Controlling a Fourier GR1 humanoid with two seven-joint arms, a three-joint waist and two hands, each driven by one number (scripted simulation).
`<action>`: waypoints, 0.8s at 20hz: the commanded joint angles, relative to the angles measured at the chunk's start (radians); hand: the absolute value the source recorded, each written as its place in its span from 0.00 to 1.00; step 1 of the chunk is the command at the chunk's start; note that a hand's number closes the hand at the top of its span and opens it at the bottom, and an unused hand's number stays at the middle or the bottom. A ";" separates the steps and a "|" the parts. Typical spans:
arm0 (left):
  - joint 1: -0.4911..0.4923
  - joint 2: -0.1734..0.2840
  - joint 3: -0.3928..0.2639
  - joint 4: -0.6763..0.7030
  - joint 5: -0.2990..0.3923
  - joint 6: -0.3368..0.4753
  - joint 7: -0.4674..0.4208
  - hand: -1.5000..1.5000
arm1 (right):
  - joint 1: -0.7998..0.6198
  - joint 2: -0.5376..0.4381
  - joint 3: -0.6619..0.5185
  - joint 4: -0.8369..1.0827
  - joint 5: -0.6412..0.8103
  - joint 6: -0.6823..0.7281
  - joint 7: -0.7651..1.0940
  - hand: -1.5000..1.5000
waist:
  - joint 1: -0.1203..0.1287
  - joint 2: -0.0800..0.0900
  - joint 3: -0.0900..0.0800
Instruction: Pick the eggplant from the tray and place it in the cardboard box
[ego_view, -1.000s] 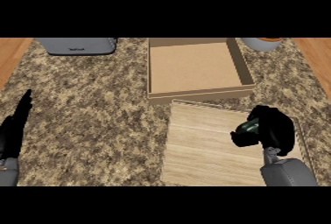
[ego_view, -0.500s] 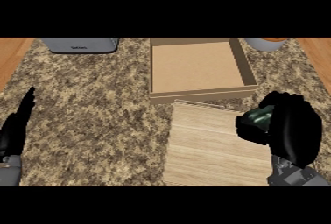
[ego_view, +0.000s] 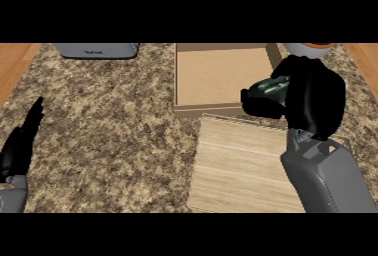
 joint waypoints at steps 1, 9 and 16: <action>0.001 0.015 0.012 0.002 0.008 -0.025 -0.001 0.50 | -0.193 0.063 -0.090 0.198 -0.039 -0.079 -0.021 1.00 | 0.011 0.004 0.000; -0.007 -0.010 0.014 0.052 -0.009 -0.008 -0.054 0.50 | -0.390 0.106 -0.255 0.589 -0.114 -0.317 -0.103 1.00 | 0.009 0.006 0.000; -0.037 -0.001 -0.006 0.003 -0.012 -0.039 0.000 0.50 | -0.600 0.051 -0.401 1.025 -0.181 -0.489 -0.249 1.00 | 0.050 0.020 0.001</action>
